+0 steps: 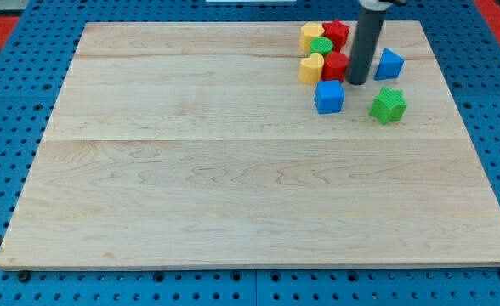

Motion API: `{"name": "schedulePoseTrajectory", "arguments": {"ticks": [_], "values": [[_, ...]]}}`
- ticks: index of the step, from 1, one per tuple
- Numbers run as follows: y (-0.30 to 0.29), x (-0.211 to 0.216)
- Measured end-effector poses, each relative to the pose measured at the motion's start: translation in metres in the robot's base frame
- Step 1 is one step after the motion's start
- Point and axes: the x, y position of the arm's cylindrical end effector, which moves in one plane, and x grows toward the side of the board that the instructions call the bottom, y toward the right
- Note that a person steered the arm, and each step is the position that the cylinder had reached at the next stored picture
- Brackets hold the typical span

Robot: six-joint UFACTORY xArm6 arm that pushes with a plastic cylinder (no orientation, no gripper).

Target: Move the green star towards the bottom of the board

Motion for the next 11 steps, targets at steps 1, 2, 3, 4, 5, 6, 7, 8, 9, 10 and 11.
{"name": "schedulePoseTrajectory", "arguments": {"ticks": [1,2,3,4,5,6,7,8,9,10,11], "values": [[0.062,0.006],[0.038,0.06],[0.004,0.106],[0.006,0.072],[-0.009,0.046],[-0.07,0.061],[-0.058,0.108],[-0.045,0.131],[-0.121,0.124],[-0.094,0.158],[-0.051,0.171]]}}
